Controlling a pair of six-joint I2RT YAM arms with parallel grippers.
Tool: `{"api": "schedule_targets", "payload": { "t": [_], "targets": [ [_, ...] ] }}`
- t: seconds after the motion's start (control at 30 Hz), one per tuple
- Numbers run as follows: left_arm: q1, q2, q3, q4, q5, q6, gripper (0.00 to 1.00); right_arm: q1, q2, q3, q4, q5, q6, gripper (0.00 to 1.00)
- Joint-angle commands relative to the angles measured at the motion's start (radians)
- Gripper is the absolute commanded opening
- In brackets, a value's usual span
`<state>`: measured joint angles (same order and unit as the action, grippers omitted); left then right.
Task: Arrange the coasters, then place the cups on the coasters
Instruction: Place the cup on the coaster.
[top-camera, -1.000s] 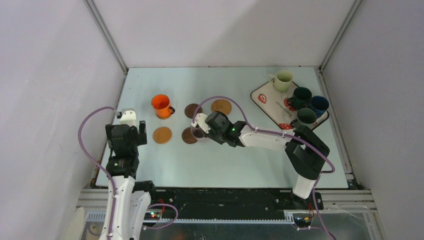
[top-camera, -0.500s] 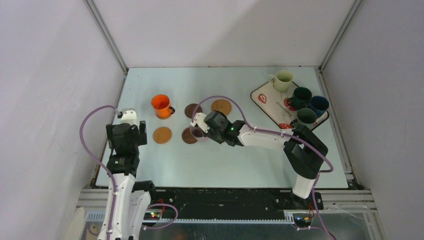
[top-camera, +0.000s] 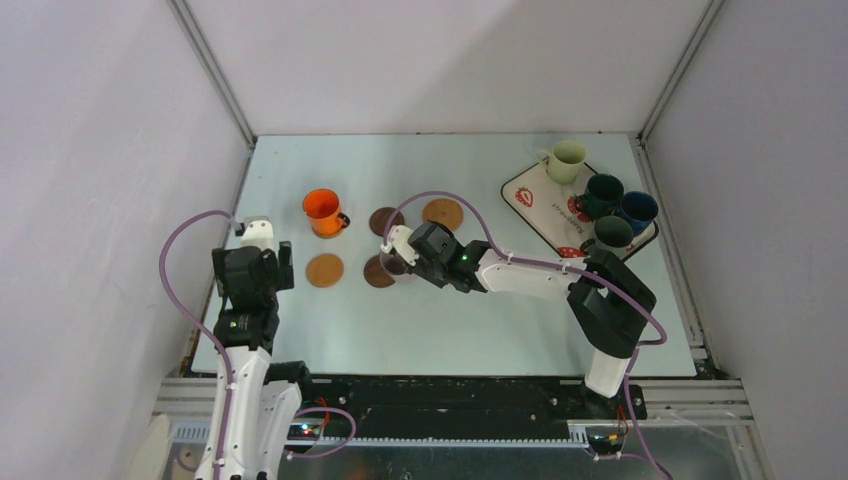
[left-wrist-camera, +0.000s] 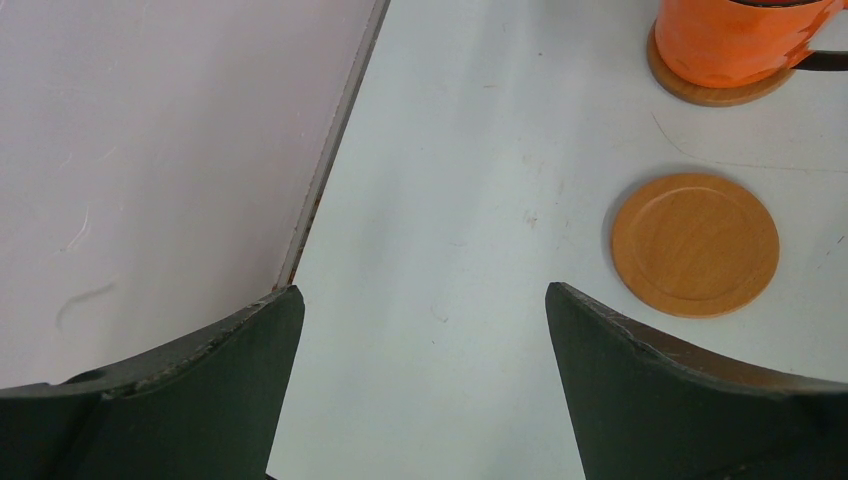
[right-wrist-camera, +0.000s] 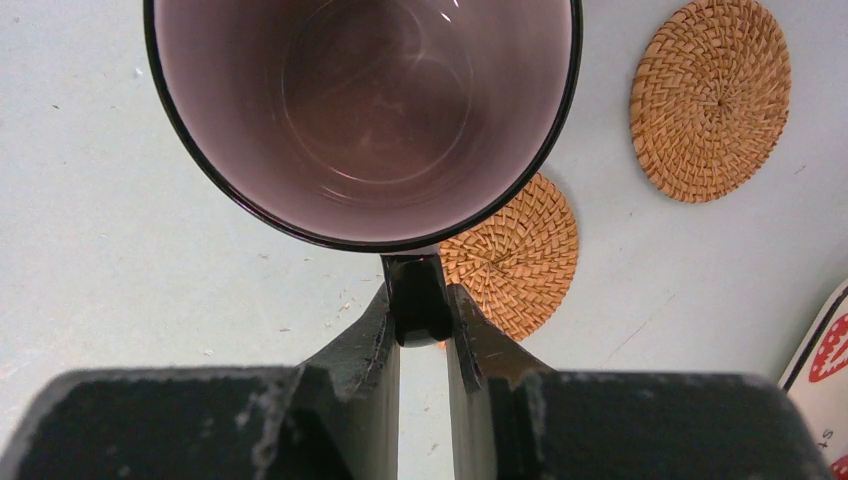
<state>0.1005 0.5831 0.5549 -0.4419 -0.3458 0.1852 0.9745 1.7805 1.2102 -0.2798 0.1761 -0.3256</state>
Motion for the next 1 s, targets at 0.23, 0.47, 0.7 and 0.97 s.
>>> {"api": "schedule_targets", "payload": {
  "t": [0.23,0.47,0.7,0.97],
  "targets": [
    [0.005,0.004,-0.010,0.039,-0.013,0.015,0.98,0.009,-0.013,0.051,0.040,0.016,0.006,0.00],
    [0.005,0.009,-0.009,0.037,-0.013,0.014,0.98,0.009,-0.038,0.051,0.038,0.016,0.006,0.00],
    [0.005,0.017,-0.008,0.040,-0.012,0.014,0.98,-0.018,-0.069,0.051,0.029,-0.095,0.088,0.00],
    [0.005,0.020,-0.006,0.042,-0.018,0.013,0.98,-0.078,-0.133,0.051,0.057,-0.200,0.181,0.00]
  ]
}}
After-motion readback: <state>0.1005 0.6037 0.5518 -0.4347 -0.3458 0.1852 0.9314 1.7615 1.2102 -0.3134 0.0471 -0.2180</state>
